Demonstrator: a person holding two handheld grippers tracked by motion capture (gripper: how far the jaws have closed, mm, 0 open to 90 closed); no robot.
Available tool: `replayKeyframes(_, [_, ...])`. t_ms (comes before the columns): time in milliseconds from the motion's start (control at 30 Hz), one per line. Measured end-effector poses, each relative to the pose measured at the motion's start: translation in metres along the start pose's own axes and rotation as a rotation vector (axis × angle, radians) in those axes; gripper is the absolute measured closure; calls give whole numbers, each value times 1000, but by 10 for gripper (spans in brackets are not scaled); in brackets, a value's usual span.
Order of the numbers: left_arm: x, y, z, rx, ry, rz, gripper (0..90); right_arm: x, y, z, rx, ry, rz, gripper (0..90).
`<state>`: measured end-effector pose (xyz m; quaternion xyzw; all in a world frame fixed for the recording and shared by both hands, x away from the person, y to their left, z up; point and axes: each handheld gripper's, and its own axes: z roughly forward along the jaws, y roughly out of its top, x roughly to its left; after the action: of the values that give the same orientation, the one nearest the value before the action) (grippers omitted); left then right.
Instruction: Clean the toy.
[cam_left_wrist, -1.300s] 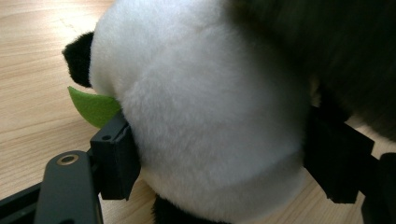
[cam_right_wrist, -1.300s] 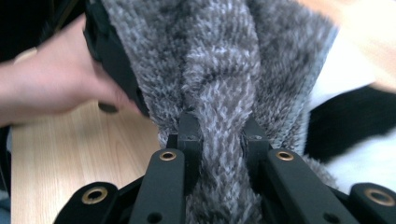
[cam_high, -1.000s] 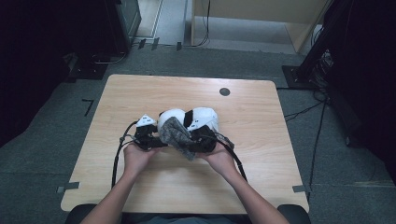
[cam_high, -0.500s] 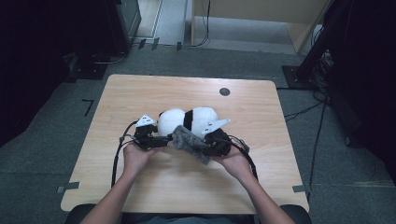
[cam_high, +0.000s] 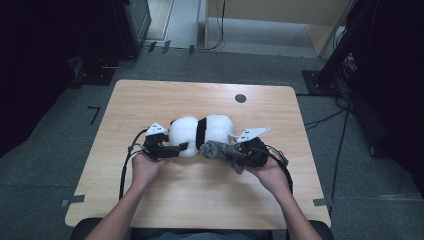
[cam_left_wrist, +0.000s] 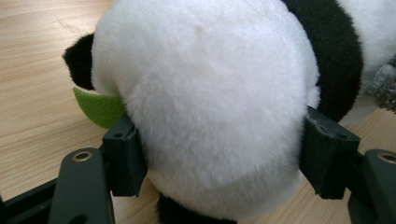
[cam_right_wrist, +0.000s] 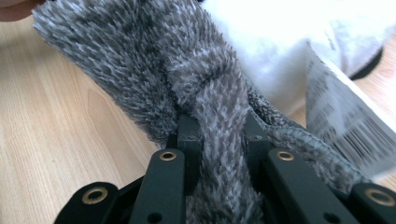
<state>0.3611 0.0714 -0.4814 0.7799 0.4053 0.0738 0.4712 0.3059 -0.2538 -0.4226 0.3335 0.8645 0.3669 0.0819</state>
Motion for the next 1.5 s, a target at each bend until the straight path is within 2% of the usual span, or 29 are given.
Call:
replayKeyframes(133, [1,1,0,5,-2,-1,277,1,0,-2,-14,28,0,762])
replayKeyframes(467, [0,1,0,5,-1,-5,272,21,5,10,19,77,-97,762])
replayKeyframes(667, [0,2,0,7,0,-12,271,38,8,31,53,162,-147,763])
replayKeyframes(833, [-2,3,0,8,5,-13,271,50,16,57,91,197,-195,763])
replayKeyframes(967, [-3,2,-1,8,6,-17,271,53,25,72,94,200,-217,763])
replayKeyframes(1100, [-5,1,-2,6,10,-21,271,54,33,85,92,167,-237,763])
replayKeyframes(1267, [-6,-1,-3,7,15,-19,272,46,35,95,80,132,-206,763])
replayKeyframes(1500, [-5,-1,-3,8,12,-18,271,42,33,93,71,101,-193,762])
